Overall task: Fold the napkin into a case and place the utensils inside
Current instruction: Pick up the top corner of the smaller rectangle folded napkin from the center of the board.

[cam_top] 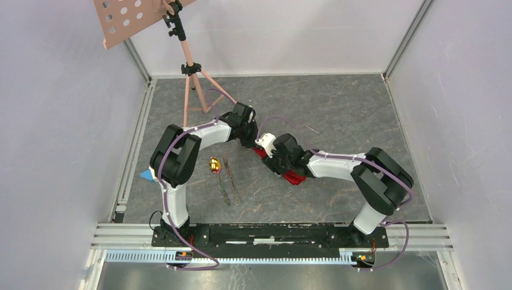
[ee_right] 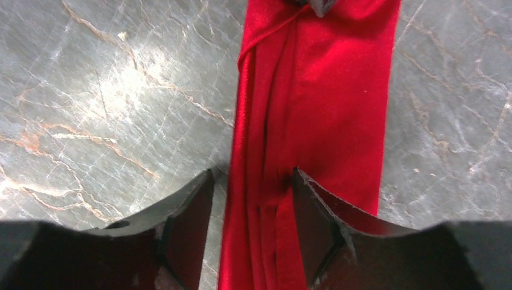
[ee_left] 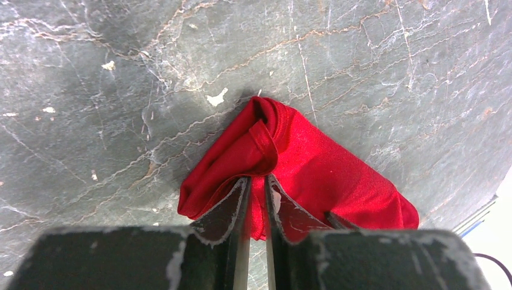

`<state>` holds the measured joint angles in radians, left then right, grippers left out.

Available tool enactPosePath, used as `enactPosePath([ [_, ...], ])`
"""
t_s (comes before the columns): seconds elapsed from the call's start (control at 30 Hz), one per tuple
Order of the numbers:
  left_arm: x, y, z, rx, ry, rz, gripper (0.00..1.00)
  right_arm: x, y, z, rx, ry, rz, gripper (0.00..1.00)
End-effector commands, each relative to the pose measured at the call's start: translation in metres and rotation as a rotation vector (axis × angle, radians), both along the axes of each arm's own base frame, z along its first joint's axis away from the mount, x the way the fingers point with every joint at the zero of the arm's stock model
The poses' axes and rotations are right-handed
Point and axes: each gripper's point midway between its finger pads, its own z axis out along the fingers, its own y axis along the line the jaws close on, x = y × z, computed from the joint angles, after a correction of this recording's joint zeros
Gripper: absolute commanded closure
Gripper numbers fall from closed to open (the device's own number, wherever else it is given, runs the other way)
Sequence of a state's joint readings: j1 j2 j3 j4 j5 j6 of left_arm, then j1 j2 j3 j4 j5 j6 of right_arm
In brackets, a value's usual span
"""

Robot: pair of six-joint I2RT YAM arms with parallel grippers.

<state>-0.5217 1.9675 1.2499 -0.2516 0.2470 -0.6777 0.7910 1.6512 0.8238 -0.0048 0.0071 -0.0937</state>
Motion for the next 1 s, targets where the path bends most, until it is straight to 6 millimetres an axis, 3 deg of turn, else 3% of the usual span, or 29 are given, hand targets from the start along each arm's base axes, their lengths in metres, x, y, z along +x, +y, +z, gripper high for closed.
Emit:
enactPosePath([
  [0.0, 0.008, -0.003, 0.004, -0.025, -0.003, 0.020, 0.80, 0.013, 0.005, -0.001, -0.026, -0.042, -0.051, 0.46],
  [0.1, 0.008, -0.003, 0.005, -0.025, -0.005, 0.020, 0.80, 0.012, 0.000, -0.009, -0.033, -0.031, -0.091, 0.54],
  [0.23, 0.008, -0.004, 0.020, -0.044, -0.027, 0.014, 0.78, 0.011, -0.008, -0.013, -0.027, -0.036, -0.142, 0.82],
  [0.37, 0.007, -0.003, 0.045, -0.064, -0.065, 0.008, 0.72, 0.008, -0.001, -0.005, 0.044, -0.020, -0.174, 1.00],
  [0.57, -0.005, 0.014, 0.089, -0.101, -0.125, 0.012, 0.60, -0.006, 0.021, 0.015, 0.206, 0.075, -0.180, 1.00],
  [0.77, -0.022, 0.048, 0.129, -0.074, -0.208, 0.024, 0.56, -0.036, 0.057, 0.036, 0.420, 0.283, -0.153, 0.99],
  [0.97, -0.042, 0.067, 0.156, -0.077, -0.265, 0.030, 0.55, -0.070, 0.090, 0.061, 0.681, 0.532, -0.118, 0.99],
])
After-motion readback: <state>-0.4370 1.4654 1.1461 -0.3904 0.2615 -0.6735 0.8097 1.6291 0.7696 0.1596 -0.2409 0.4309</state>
